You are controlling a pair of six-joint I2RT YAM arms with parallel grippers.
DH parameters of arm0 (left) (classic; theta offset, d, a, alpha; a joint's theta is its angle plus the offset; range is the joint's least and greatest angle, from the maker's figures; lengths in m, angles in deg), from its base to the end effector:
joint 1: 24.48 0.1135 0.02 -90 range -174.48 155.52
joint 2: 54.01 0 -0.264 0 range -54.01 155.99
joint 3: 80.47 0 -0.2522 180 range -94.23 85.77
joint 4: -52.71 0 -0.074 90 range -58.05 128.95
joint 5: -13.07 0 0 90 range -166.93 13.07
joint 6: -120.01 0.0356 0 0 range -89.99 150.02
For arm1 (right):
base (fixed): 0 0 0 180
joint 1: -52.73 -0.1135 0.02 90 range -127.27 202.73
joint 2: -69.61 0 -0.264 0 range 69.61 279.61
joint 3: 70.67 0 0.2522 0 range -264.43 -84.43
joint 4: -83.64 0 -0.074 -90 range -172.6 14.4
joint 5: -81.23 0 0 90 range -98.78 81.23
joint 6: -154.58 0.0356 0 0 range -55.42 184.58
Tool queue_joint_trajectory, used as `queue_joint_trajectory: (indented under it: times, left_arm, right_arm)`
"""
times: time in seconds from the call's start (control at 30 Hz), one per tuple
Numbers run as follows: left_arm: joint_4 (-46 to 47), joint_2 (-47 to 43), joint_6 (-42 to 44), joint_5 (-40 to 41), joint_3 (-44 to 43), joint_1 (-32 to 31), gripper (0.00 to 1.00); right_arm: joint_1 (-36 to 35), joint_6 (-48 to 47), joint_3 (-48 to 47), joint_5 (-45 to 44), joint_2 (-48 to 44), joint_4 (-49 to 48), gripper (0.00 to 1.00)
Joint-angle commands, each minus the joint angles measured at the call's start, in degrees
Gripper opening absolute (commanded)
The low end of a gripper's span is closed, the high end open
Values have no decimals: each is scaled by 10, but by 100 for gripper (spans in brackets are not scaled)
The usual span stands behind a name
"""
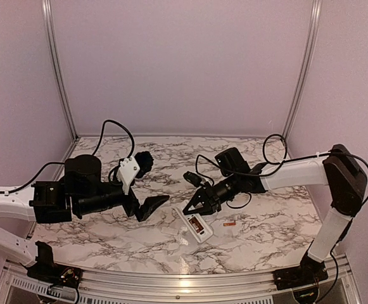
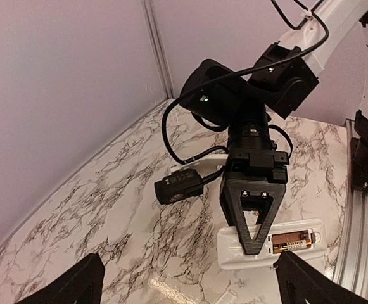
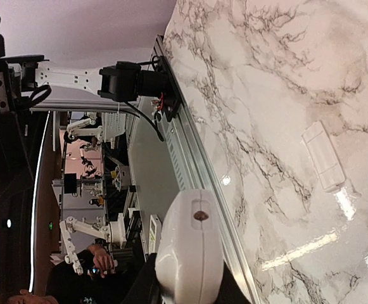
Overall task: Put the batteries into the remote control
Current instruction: Load the battery into the battery compartment.
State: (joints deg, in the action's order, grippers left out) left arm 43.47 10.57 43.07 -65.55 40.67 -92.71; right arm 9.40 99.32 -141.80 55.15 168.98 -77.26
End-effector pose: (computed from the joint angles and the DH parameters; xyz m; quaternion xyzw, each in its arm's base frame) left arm 0.1040 -0.2415 0.2987 0.4683 0.6382 -0.2109 0.5736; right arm 0.2297 0.2606 0.1887 0.2512 -0.7737 -0.5774 0.0708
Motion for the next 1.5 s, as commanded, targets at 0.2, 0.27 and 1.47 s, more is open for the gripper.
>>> queue_joint_trajectory:
  times: [0.2, 0.27, 1.47]
  left_arm:
    - [170, 12, -394, -73, 131, 40, 99]
    - [187, 36, -417, -77, 134, 40, 99]
    - [380, 251, -486, -143, 82, 23, 80]
  right_arm:
    - [24, 90, -21, -53, -9, -128, 0]
    - [25, 96, -24, -58, -6, -135, 0]
    - [22, 161, 9, -55, 5, -206, 0]
